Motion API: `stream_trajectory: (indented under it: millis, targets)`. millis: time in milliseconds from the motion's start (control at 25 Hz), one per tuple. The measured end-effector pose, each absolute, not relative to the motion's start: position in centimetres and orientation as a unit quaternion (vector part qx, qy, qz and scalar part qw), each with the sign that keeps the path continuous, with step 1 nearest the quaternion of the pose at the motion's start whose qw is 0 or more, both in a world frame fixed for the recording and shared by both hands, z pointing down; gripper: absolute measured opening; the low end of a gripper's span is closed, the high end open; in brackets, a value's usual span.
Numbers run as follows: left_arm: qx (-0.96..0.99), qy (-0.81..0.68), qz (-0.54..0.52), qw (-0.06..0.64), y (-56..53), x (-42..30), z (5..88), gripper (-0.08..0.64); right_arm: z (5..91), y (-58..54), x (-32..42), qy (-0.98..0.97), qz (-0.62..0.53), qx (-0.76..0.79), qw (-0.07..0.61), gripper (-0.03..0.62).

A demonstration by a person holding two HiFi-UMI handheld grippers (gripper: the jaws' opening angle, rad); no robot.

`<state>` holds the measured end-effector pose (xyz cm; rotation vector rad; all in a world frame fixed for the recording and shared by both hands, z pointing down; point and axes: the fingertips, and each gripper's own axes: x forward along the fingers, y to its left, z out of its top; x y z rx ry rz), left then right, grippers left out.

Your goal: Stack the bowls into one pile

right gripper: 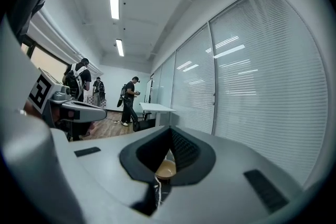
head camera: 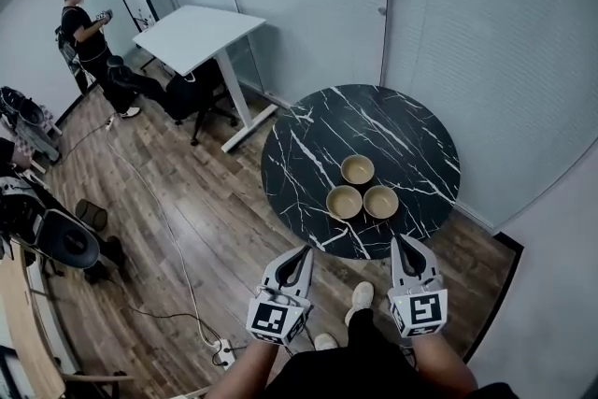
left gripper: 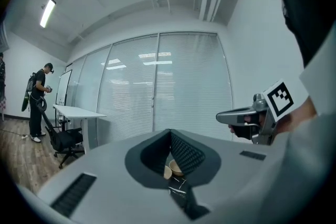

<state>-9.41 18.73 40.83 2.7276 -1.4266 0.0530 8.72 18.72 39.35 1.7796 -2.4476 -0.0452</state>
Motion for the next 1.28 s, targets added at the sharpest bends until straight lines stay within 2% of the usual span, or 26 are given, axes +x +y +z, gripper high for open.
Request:
stream_trajectory:
  millis: [840, 1280]
  targets:
    - [0.871, -0.488, 0.047, 0.025, 3.0, -3.8, 40.7, 0.014, 42.6, 4.2, 14.7, -0.832, 0.000, 0.551, 0.065, 0.009]
    - [0.871, -0.482, 0.075, 0.062, -1.1, -2.9, 45.3, 0.014, 48.2, 1.7, 14.4, -0.843, 0.053, 0.519, 0.134, 0.011]
